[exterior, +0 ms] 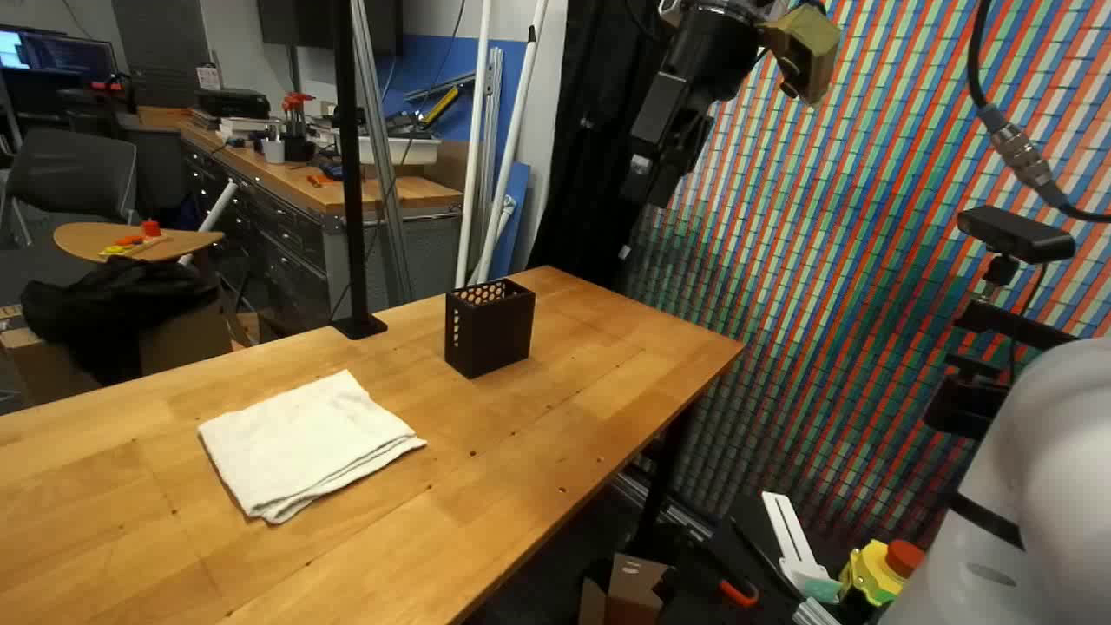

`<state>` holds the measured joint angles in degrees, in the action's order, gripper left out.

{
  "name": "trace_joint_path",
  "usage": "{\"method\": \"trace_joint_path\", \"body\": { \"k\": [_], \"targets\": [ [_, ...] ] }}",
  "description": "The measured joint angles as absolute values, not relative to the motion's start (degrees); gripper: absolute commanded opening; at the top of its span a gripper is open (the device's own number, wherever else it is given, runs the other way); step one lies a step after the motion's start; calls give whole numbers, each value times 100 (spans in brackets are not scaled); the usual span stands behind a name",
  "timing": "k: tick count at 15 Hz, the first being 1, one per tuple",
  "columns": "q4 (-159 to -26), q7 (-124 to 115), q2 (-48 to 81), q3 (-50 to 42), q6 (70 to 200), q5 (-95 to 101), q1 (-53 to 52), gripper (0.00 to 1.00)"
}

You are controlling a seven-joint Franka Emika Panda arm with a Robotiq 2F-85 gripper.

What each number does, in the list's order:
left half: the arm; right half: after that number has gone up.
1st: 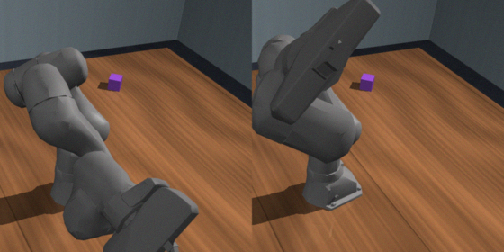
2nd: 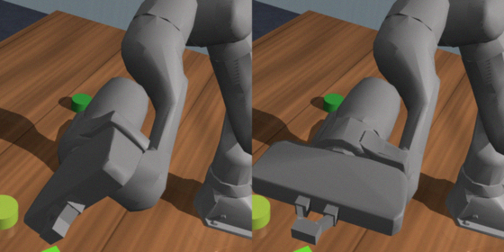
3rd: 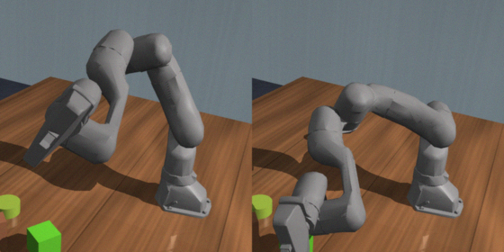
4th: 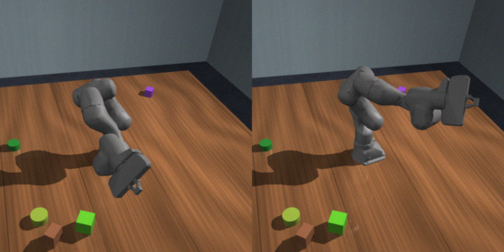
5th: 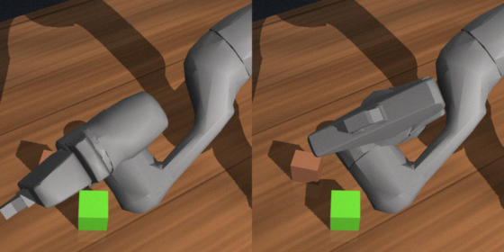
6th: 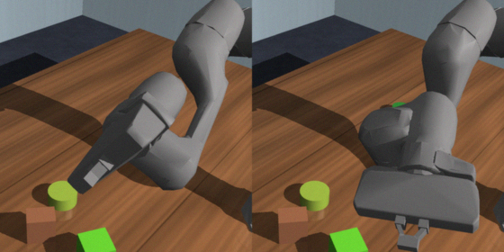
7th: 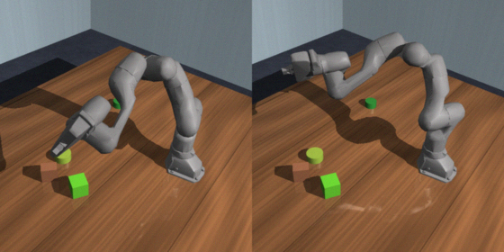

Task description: Pick up the cloth and put it in the box

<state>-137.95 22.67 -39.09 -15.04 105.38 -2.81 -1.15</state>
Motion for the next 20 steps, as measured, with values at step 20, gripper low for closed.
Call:
{"method": "trace_joint_path", "body": {
  "k": [20],
  "targets": [
    [-13558, 2130, -3240, -815, 10869, -330, -367, 100]
  ]
}}
